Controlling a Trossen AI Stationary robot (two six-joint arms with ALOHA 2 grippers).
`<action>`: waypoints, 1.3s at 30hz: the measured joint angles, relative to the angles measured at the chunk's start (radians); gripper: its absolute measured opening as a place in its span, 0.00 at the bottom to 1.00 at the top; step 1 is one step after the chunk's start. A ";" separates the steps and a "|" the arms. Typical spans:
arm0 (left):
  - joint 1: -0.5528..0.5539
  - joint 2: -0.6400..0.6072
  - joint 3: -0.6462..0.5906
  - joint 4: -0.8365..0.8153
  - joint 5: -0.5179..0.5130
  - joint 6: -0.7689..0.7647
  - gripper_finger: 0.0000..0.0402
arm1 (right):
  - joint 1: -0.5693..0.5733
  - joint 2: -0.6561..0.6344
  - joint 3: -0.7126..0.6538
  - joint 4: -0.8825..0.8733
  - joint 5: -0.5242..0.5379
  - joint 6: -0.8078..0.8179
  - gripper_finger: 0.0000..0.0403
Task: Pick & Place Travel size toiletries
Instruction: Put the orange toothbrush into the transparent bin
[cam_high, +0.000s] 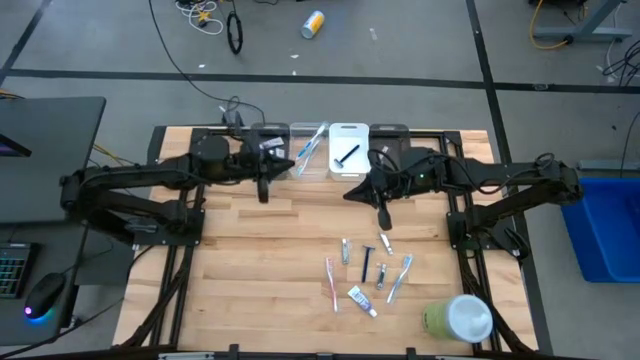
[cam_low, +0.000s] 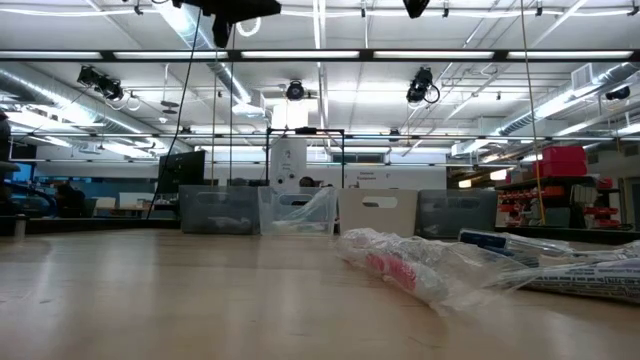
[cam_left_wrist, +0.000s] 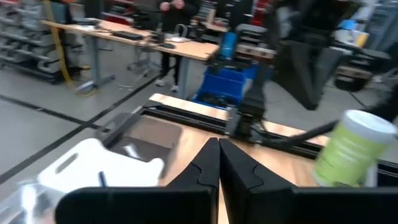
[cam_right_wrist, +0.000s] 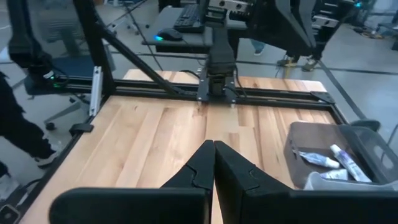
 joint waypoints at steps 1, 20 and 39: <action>-0.016 0.000 0.000 0.006 0.000 0.001 0.01 | 0.007 0.000 0.000 0.000 0.000 0.000 0.04; -0.289 0.069 -0.001 0.187 -0.005 0.184 0.04 | 0.127 -0.010 0.000 -0.034 0.001 0.000 0.03; -0.310 0.116 0.054 0.180 0.023 0.194 0.01 | 0.171 -0.142 0.000 -0.055 0.064 0.011 0.03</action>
